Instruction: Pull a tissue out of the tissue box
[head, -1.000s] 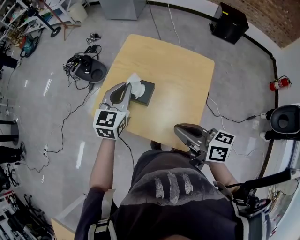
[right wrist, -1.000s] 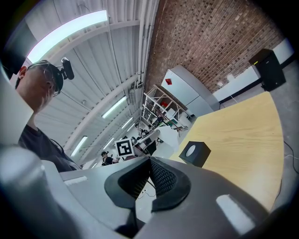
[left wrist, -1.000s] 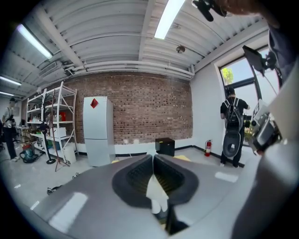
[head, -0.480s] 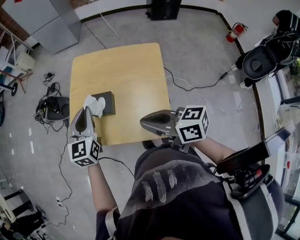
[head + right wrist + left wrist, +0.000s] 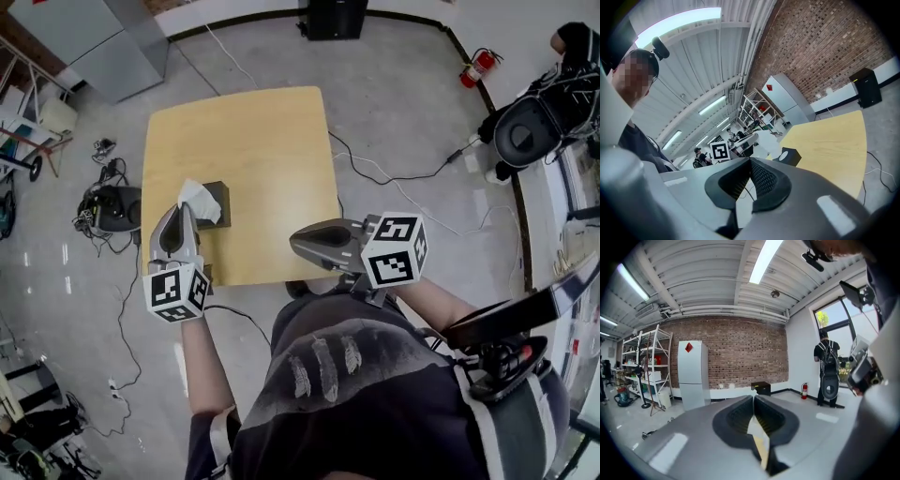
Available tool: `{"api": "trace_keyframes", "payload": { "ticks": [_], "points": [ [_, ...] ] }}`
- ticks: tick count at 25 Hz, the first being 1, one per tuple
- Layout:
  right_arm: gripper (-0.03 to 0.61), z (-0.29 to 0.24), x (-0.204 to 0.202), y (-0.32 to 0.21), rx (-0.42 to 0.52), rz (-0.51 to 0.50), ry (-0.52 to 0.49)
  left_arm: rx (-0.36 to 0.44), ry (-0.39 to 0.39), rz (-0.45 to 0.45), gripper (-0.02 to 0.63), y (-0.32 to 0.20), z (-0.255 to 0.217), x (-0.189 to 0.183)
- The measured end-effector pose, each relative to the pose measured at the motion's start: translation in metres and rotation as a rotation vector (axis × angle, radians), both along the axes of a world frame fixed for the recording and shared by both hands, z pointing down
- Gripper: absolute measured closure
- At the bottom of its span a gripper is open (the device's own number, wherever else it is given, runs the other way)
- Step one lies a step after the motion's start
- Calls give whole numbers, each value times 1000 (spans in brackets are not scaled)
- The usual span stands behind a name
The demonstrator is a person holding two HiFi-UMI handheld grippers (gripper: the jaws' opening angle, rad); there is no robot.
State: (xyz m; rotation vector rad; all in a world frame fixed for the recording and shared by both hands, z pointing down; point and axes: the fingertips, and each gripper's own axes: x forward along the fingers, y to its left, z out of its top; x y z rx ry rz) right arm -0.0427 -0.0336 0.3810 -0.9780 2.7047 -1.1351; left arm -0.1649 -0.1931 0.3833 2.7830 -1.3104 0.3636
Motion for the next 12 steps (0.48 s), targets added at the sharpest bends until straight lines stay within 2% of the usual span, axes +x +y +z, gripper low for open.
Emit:
{"api": "trace_keyframes", "payload": {
  "ticks": [7, 12],
  "points": [
    [583, 4, 32, -9, 12, -56, -56, 10, -54, -96, 604, -2, -7, 10],
    [583, 4, 75, -12, 14, -79, -116, -12, -98, -142, 604, 8, -8, 41]
  ]
}}
